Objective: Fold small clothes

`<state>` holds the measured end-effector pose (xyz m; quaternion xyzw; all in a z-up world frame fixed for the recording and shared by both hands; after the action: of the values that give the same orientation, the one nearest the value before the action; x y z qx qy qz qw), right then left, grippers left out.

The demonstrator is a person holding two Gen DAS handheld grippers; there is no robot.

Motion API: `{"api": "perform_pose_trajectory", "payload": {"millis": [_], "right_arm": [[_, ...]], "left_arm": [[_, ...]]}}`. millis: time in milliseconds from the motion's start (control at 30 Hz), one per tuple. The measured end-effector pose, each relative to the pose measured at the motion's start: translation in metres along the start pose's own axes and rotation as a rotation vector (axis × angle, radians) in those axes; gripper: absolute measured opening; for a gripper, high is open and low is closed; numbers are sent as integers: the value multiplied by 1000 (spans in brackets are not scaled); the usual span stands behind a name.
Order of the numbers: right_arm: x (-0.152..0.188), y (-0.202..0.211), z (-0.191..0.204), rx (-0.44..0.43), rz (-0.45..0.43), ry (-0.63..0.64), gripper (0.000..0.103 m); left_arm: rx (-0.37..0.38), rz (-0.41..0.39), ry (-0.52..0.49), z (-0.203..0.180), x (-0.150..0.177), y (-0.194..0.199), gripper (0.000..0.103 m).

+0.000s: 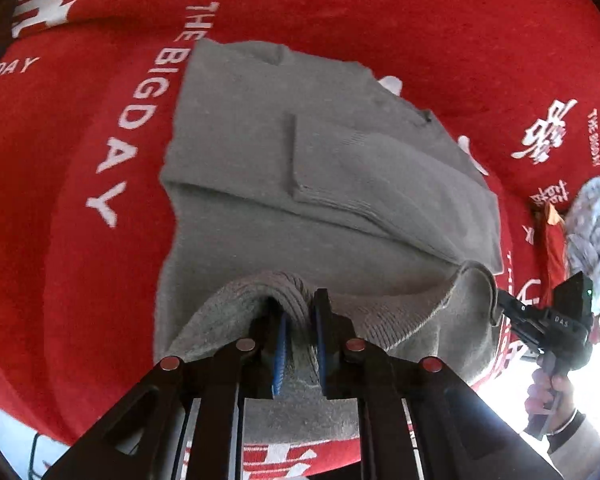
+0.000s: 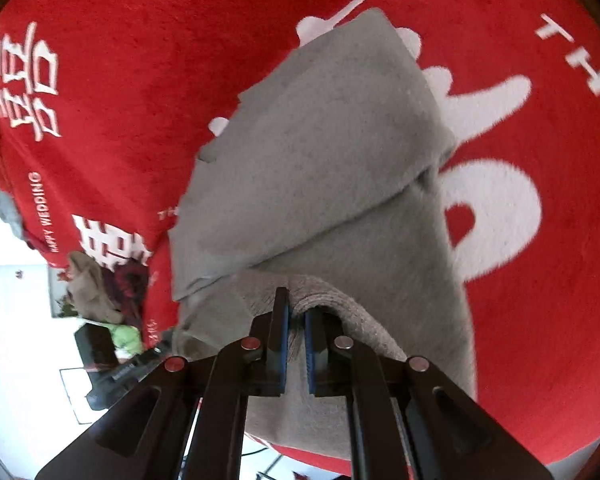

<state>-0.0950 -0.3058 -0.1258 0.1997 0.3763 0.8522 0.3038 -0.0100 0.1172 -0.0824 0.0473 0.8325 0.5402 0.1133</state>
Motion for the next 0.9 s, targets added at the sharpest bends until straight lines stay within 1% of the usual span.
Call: {"api": "perform_pose_trajectory", "payload": {"millis": [33,100,133,167,233,333,400,467,500,533,567,600,633,733,867,900], "right_arm": [[-1,0,3,35,6,21,13],[-3,3,7,86,11,69,25],[-3,5,11,104,4,96,42],[-3,7,15,114,-2,118,54],[-6,11,16,130,-6,154,55],[-9,11,20,198,-12,220,55],[-13,6,21,240,-5,256,55],[-19,1,19,261,7,269,55],[-22,-2,19,269,14,272,55],[-24,-6,20,270,21,275,55],[-26,-10,21,271,29,281,55],[-27,-13,21,275,36,288,55],[-28,-17,22,281,44,297,55],[-27,-25,23,300,59,317,55],[-22,-32,25,330,52,336,55],[-21,-32,27,336,45,340,55]], "left_arm": [[-21,9,-12,0,-1,1,14],[-51,25,-46,-2,-3,7,14],[-72,31,-59,-4,-2,9,14],[-94,36,-73,-6,-2,11,14],[-109,39,-92,-9,-5,16,14],[-127,52,-102,-10,-9,20,14],[-158,59,-114,-13,-12,18,14],[-173,72,-115,-16,-15,14,15],[-173,78,-115,-18,-17,10,25],[-174,77,-119,-20,-18,8,65],[-192,61,-128,-23,-19,8,88],[-214,35,-137,-25,-20,9,102],[-237,12,-157,-28,-21,9,102],[-236,34,-180,-29,-26,-1,102],[-209,92,-187,-16,-30,-27,102],[-196,101,-194,-14,-31,-34,96]]}}
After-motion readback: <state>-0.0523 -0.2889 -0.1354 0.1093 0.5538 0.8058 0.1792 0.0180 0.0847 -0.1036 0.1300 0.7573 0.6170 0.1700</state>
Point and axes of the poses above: each gripper's, at about its wrist camera, not at the fingertips, and y roughly against the way its jaws point, z to its left, x to its underside, the point moved 1 cm from there along -y, roughly the way its jaws point, and after that the axes turned 10 degrees about -y, right-handed, at the moved point
